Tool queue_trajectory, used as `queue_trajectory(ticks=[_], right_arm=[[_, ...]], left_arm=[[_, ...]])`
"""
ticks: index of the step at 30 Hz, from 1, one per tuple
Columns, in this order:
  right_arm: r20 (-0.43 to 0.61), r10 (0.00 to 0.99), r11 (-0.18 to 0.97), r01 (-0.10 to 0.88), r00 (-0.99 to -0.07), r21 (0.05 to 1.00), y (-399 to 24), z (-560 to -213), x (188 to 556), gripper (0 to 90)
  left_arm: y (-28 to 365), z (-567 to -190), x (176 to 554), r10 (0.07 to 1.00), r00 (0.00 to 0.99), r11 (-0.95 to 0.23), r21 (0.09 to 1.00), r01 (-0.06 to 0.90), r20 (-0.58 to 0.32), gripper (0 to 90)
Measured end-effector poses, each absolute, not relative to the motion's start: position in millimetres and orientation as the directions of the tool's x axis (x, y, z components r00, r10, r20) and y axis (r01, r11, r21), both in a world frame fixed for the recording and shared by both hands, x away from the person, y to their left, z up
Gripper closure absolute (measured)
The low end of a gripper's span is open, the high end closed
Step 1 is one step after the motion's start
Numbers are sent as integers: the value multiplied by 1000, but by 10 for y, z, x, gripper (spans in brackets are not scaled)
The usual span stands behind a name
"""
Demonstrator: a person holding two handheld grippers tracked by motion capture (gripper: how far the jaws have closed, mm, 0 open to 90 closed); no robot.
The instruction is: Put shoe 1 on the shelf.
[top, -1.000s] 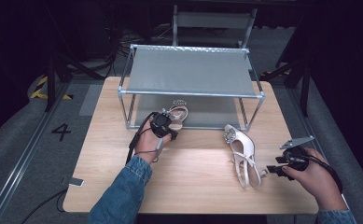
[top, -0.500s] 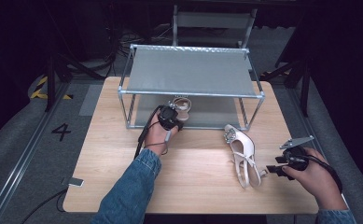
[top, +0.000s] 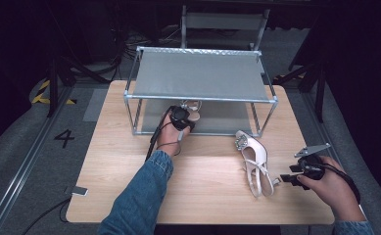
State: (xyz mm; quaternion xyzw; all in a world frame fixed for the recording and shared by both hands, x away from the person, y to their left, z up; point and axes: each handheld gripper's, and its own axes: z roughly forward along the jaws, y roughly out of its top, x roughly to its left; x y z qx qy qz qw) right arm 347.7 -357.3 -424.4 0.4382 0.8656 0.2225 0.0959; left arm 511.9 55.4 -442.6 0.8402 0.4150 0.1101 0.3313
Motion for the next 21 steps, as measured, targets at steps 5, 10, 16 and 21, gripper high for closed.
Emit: queue_trajectory(ticks=[5,10,16,21], right_arm=[[29,804,515,719,-595,466,-3588,-4253,3469,437],[32,804,515,722,-594,463,-3583,-4256,3471,438],[34,795,523,714,-605,466,-3533,-4247,3501,437],[25,789,533,703,-614,470,-3502,-4226,3526,437]], left_arm=[[575,-4466,5255,723,691,-533,645,548,10,747],[566,-4524,5261,762,647,-491,635,596,-19,741],[631,-4536,5297,706,705,-578,629,521,64,692],[578,-4471,5095,799,593,-406,642,650,-95,651]])
